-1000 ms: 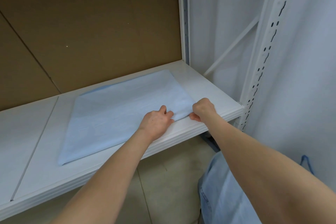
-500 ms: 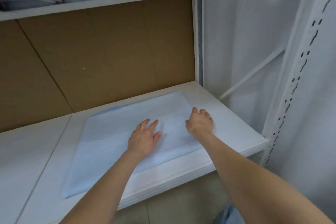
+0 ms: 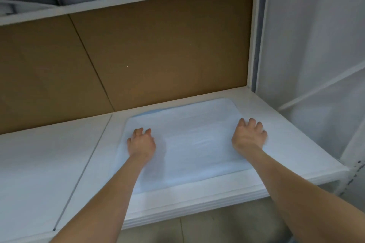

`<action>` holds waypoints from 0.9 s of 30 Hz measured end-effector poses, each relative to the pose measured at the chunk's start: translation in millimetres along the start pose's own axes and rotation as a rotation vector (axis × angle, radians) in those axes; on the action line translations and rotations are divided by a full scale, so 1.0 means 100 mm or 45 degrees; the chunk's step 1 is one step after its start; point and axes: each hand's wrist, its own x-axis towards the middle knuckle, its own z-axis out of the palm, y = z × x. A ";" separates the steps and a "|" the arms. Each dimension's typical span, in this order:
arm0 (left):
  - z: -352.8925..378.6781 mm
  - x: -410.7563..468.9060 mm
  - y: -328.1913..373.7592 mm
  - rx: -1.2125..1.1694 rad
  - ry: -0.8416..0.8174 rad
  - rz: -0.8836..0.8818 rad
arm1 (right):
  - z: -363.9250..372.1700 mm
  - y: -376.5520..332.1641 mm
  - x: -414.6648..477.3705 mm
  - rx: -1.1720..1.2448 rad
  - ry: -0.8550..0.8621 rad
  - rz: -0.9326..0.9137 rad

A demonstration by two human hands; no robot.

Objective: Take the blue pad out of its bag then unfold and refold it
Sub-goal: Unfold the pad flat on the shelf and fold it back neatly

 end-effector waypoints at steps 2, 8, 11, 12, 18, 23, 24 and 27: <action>-0.04 0.05 -0.24 -0.093 -0.056 -0.205 | 0.01 -0.09 0.01 -0.048 -0.035 -0.055; 0.01 0.16 -0.54 -0.242 -0.198 -0.335 | 0.04 -0.21 0.00 -0.108 -0.102 0.034; -0.03 0.26 -0.49 -0.226 -0.125 -0.311 | -0.04 -0.42 0.05 -0.132 -0.048 -0.044; -0.05 0.31 -0.46 -0.218 -0.069 -0.262 | -0.05 -0.54 0.08 -0.090 -0.015 -0.149; -0.05 0.78 -0.26 -0.388 0.121 -0.052 | 0.04 -1.40 0.24 0.126 -0.013 -0.660; 0.10 1.24 -0.28 -0.395 0.085 0.048 | 0.29 -1.92 0.45 0.141 -0.080 -0.841; 0.13 1.34 -0.30 -0.375 0.082 0.070 | 0.34 -2.01 0.50 0.140 -0.094 -0.859; 0.21 1.59 -0.37 -0.309 0.052 0.146 | 0.48 -2.26 0.65 0.117 -0.114 -0.927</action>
